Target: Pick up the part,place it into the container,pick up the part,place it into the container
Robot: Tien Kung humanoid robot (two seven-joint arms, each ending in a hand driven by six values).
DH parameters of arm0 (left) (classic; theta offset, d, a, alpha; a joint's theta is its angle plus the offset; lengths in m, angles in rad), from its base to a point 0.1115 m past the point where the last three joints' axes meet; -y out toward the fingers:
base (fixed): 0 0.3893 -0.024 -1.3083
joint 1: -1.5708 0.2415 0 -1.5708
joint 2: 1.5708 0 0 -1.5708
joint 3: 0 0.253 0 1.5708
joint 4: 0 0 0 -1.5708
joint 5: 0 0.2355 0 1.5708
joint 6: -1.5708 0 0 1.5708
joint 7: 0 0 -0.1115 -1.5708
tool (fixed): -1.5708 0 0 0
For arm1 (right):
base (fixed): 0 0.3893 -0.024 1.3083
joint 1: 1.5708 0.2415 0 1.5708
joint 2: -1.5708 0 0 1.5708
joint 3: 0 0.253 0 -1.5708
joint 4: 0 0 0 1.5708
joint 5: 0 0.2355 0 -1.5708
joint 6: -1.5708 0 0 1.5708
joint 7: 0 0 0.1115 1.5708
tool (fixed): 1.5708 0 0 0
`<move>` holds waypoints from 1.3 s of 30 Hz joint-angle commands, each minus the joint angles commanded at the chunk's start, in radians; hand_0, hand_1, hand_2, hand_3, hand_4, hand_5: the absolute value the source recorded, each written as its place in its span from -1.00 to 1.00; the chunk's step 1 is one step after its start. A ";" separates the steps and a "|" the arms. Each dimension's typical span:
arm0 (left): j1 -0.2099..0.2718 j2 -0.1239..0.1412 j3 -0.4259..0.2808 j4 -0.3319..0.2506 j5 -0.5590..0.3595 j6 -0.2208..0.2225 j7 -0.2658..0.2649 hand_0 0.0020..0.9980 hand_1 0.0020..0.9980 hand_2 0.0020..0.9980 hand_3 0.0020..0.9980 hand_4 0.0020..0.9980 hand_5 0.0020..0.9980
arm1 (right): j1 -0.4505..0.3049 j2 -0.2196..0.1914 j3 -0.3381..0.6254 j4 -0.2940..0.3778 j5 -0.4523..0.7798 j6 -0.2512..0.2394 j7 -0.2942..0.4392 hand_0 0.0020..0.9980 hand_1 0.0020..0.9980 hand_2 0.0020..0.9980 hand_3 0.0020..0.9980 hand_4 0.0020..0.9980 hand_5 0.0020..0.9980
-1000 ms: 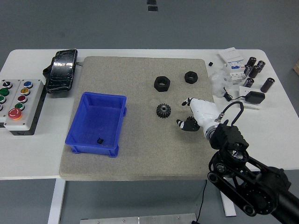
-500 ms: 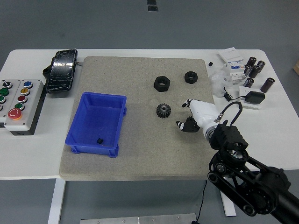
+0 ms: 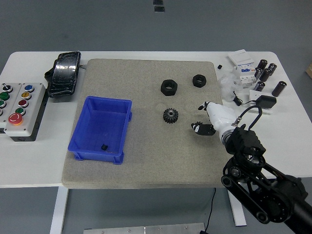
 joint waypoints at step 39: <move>-0.006 -0.003 -0.004 0.000 0.000 0.001 0.000 0.24 0.04 0.09 0.27 0.24 -0.26 | 0.070 -0.021 -0.074 -0.027 0.052 -0.011 0.000 -0.58 -0.18 -0.41 -0.16 -0.86 -1.00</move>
